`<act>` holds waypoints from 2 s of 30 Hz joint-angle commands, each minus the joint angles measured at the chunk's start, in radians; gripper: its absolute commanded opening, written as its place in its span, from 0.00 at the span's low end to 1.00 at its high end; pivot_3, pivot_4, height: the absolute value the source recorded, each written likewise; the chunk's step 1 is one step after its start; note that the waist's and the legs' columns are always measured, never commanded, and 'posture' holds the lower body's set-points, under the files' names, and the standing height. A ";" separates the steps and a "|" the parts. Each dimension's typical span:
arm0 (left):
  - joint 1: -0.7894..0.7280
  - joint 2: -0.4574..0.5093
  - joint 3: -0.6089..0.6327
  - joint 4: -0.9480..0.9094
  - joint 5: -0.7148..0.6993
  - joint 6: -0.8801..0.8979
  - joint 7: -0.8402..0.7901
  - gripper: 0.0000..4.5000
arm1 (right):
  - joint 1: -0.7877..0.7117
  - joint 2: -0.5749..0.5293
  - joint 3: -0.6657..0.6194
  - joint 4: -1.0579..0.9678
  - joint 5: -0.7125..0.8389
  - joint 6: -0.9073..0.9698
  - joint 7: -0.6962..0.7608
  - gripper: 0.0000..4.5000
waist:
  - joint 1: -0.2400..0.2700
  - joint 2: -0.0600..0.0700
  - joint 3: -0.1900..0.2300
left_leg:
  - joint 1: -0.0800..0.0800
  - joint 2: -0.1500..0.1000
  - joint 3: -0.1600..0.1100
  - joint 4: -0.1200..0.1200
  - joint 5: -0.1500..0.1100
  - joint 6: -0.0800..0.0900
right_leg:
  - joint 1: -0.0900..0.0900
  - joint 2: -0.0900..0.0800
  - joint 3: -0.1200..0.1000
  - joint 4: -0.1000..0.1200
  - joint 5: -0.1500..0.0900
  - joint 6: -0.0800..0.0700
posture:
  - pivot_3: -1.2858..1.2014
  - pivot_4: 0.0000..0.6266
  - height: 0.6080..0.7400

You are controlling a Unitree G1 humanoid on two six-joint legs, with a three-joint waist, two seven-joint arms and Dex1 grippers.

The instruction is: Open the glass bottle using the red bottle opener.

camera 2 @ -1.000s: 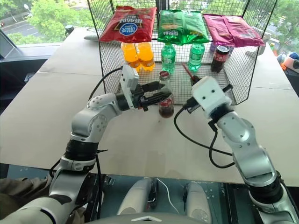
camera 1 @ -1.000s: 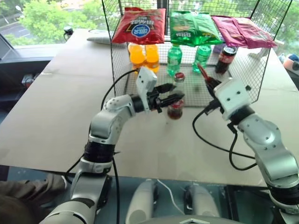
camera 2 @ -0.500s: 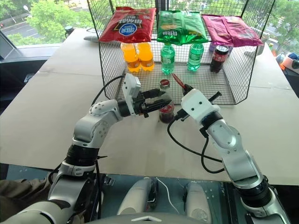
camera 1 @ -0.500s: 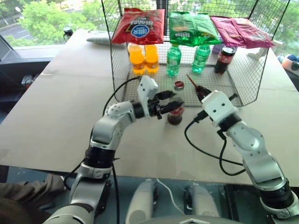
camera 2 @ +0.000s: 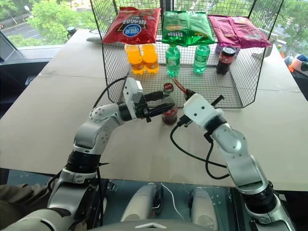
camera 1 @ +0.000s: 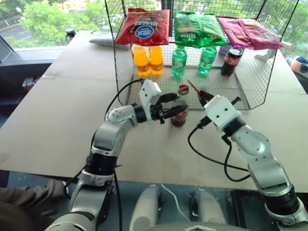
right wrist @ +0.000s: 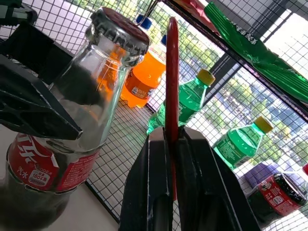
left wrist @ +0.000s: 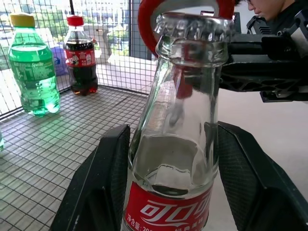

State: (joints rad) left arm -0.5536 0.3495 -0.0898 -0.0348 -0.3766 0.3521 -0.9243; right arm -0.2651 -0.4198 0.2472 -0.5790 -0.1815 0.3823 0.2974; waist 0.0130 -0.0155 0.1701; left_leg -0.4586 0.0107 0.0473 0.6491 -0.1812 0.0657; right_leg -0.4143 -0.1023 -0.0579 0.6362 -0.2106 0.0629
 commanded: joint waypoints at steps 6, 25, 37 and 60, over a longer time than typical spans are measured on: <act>-0.016 -0.004 0.005 -0.022 -0.013 -0.039 -0.021 0.96 | -0.004 0.017 -0.027 -0.026 -0.015 -0.020 0.008 0.00 | 0.000 0.000 0.000 | 0.000 0.000 0.000 0.000 0.000 0.000 | 0.000 0.000 0.000 0.000 0.000 0.000 | 0.52 0.24 1.00; -0.030 -0.005 0.016 -0.032 -0.033 -0.025 0.001 0.57 | -0.002 0.017 -0.037 -0.021 -0.027 -0.036 0.030 0.00 | 0.000 0.000 0.000 | 0.002 0.000 0.000 0.001 -0.002 0.003 | 0.000 0.000 0.001 0.002 0.000 0.000 | 0.52 0.24 1.00; -0.040 -0.006 0.014 -0.022 -0.027 -0.028 0.011 0.26 | -0.005 -0.005 0.007 0.017 -0.110 -0.126 0.042 0.00 | 0.001 0.000 0.000 | 0.002 0.000 0.001 0.001 -0.002 0.003 | 0.001 0.000 0.001 0.002 -0.001 0.000 | 0.52 0.24 1.00; -0.059 -0.009 0.014 -0.005 -0.019 -0.024 0.021 0.26 | 0.002 0.099 0.082 0.202 -0.329 -0.333 -0.092 0.00 | 0.001 0.000 0.000 | 0.005 0.000 0.001 0.000 -0.002 0.002 | 0.002 0.000 0.001 0.003 -0.003 0.000 | 0.52 0.24 1.00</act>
State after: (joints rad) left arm -0.5866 0.3472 -0.0688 -0.0300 -0.3930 0.3311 -0.9077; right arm -0.2645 -0.3106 0.3030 -0.3690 -0.4813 0.0832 0.1959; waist 0.0136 -0.0152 0.1699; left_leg -0.4534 0.0108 0.0483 0.6495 -0.1827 0.0679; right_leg -0.4119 -0.1027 -0.0566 0.6389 -0.2131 0.0633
